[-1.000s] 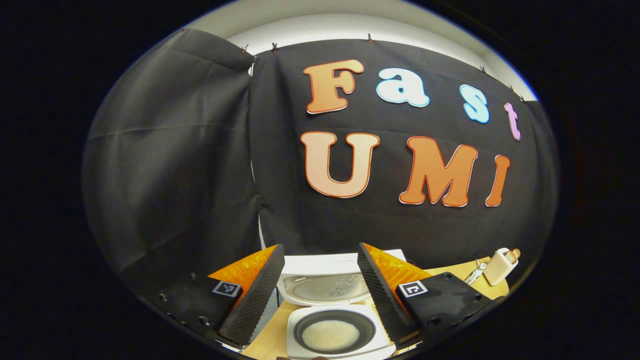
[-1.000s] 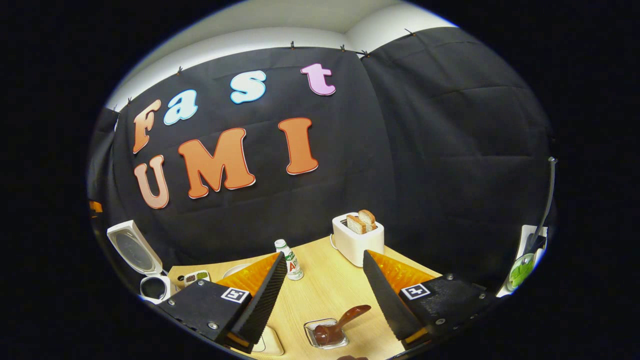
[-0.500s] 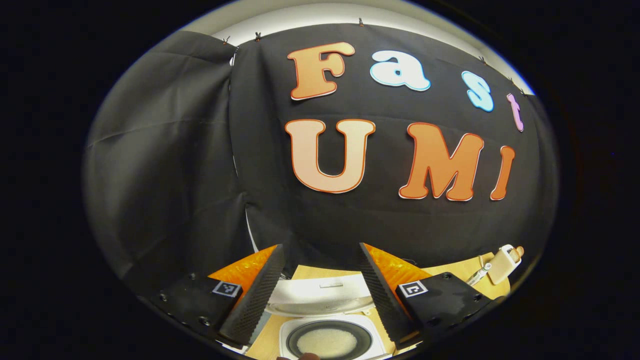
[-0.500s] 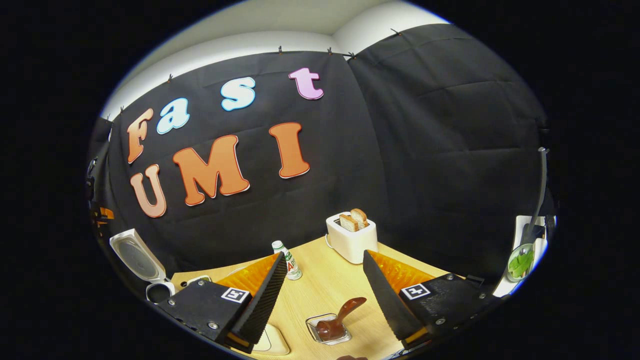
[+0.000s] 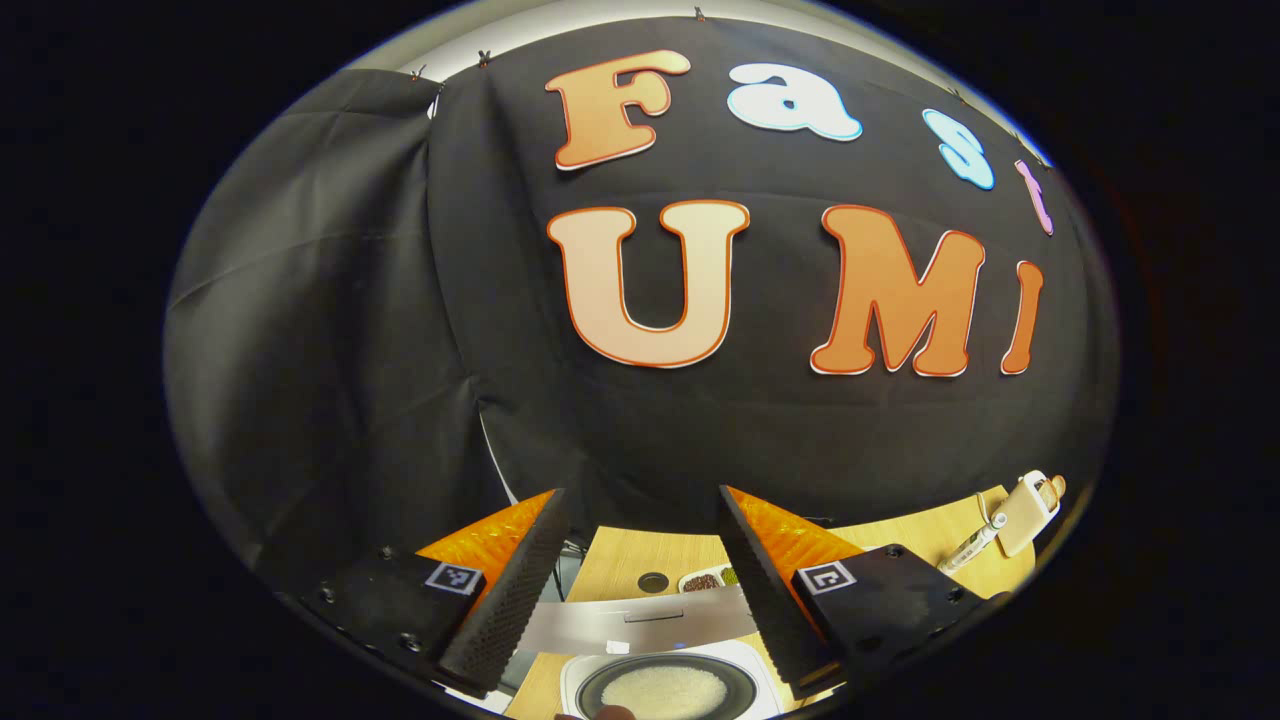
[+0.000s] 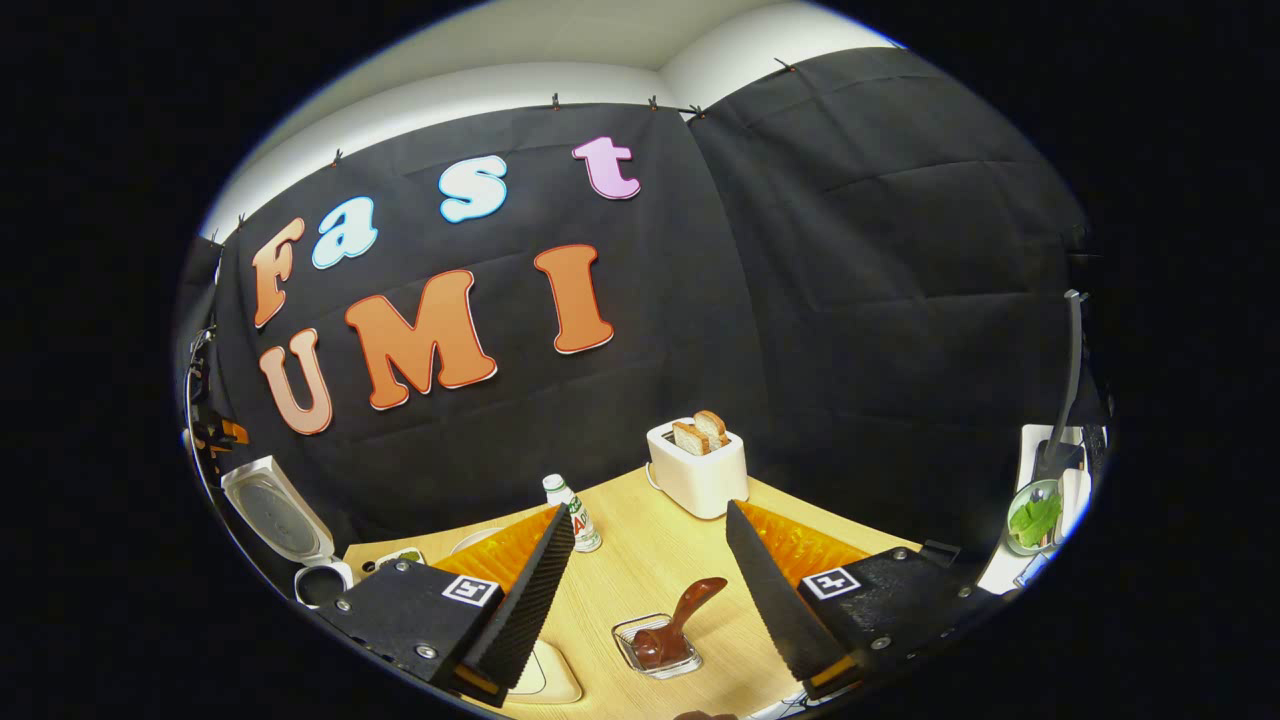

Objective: Close the left gripper, press the button to open the rice cooker; take a wooden spoon from the chopstick holder with the right hand, scoop a spoonful of rice and pour it into the rice cooker, then put the wooden spoon back into the chopstick holder.

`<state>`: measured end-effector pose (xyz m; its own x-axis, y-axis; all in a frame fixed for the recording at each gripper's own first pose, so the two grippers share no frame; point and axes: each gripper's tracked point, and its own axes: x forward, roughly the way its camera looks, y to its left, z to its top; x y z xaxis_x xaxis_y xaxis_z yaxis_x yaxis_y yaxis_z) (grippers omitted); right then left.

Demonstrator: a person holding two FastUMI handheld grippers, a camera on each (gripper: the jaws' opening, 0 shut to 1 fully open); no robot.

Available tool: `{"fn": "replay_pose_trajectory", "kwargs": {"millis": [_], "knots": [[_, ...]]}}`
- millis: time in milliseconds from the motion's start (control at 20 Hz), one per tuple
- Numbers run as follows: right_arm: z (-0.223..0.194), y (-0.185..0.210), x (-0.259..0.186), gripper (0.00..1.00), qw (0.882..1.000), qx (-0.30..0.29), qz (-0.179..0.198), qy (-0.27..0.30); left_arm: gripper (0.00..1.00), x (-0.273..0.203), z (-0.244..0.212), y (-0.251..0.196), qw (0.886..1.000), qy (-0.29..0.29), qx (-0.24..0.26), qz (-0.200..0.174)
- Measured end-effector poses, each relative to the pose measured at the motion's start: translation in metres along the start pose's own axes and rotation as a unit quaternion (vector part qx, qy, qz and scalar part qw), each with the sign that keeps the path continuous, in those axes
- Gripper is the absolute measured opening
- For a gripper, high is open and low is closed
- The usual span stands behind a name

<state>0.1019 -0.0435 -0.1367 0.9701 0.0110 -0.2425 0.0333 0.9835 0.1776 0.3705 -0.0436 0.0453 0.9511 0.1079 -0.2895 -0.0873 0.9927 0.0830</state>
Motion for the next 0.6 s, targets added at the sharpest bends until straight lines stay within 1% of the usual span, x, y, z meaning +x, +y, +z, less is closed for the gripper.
{"fn": "replay_pose_trajectory", "kwargs": {"millis": [100,350,600], "knots": [[-0.003,0.001,-0.001,0.95,1.000,-0.003,0.002,0.004,0.99,0.001,-0.010,0.003,1.000,0.010,-0.011,-0.001],[-0.002,0.009,0.000,0.95,1.000,0.003,0.012,0.004,0.99,-0.001,-0.033,0.000,0.999,0.034,-0.011,-0.011],[-0.011,0.018,0.005,0.95,1.000,0.011,0.026,0.014,0.99,-0.009,-0.043,0.001,0.999,0.036,-0.021,-0.017]]}}
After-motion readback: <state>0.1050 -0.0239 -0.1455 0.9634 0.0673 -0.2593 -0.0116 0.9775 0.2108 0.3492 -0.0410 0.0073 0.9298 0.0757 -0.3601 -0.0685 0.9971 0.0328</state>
